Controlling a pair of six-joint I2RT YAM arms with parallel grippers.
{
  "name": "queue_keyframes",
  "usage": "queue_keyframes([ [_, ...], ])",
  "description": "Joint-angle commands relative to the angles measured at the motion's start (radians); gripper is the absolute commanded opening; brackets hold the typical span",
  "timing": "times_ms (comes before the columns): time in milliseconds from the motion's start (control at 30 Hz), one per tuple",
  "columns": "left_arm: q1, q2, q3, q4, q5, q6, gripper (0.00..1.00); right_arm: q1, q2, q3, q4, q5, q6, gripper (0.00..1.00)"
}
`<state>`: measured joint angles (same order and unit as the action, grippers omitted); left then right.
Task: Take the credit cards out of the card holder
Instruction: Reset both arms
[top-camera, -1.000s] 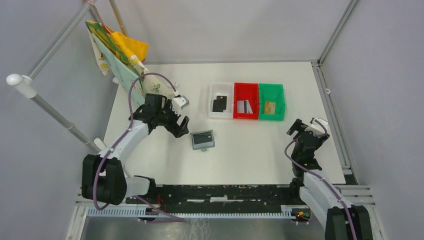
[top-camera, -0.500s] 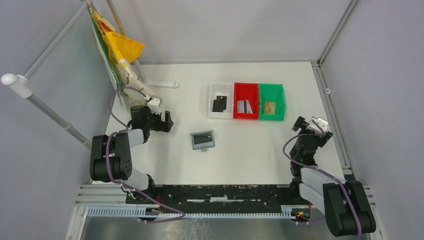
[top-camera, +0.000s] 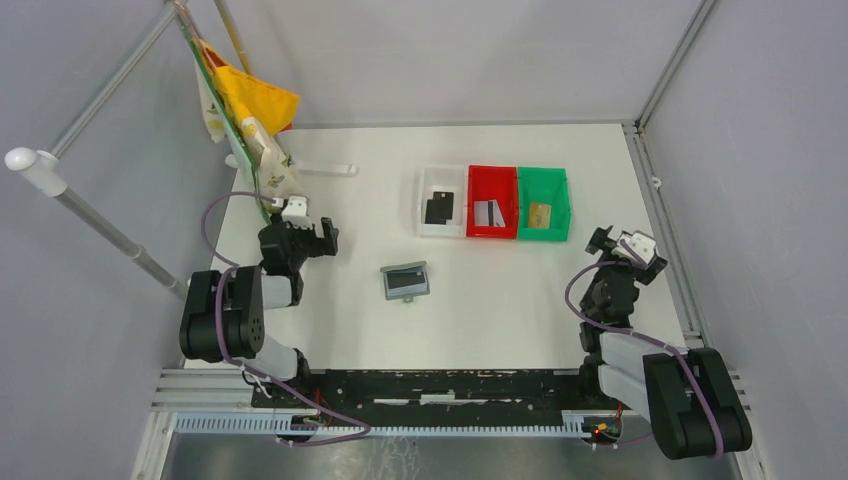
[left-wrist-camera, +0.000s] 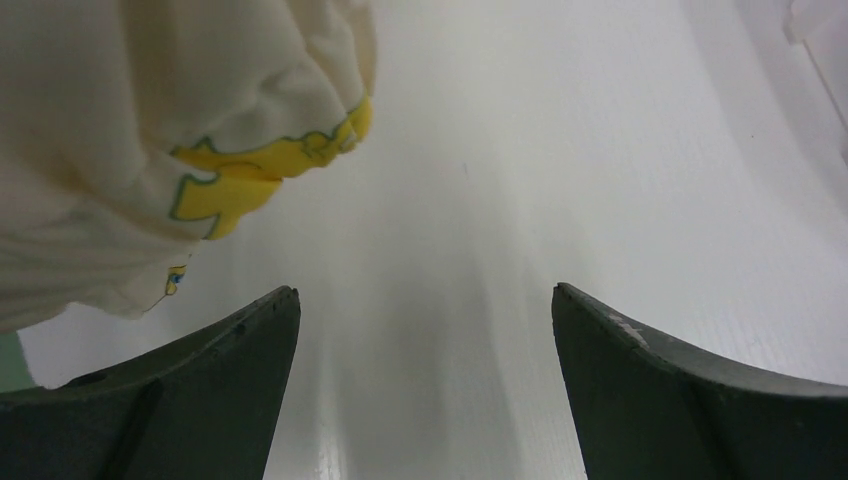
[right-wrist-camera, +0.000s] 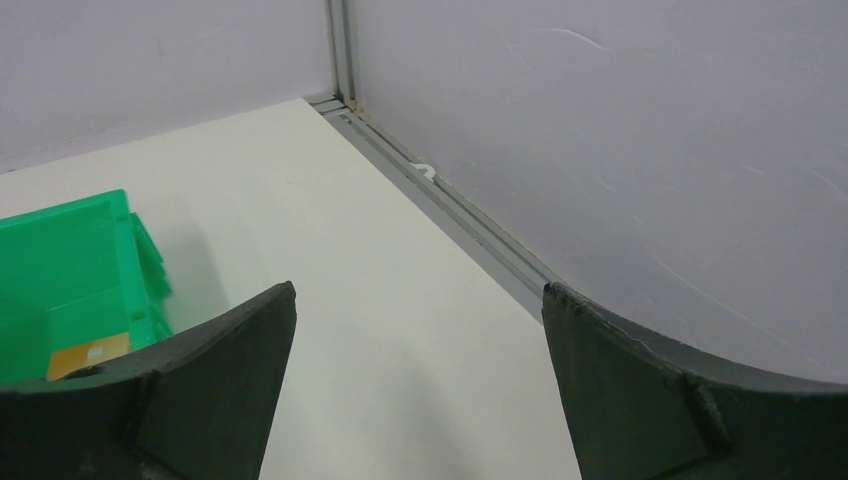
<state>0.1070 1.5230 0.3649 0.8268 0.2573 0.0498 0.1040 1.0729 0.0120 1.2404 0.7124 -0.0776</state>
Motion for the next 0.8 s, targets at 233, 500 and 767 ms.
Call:
queue_keyframes([
  [233, -0.094, 0.011, -0.136, 0.366, -0.240, -0.008, 1.00, 0.041, 0.182, -0.147, 0.154, -0.131, -0.041, 0.98],
  [500, -0.093, 0.010, -0.135, 0.364, -0.238, -0.010, 1.00, 0.052, 0.326, -0.178, 0.375, -0.309, -0.140, 0.98],
  [767, -0.092, 0.018, -0.104, 0.315, -0.348, -0.047, 1.00, 0.021, 0.296, -0.117, 0.202, -0.327, -0.100, 0.98],
])
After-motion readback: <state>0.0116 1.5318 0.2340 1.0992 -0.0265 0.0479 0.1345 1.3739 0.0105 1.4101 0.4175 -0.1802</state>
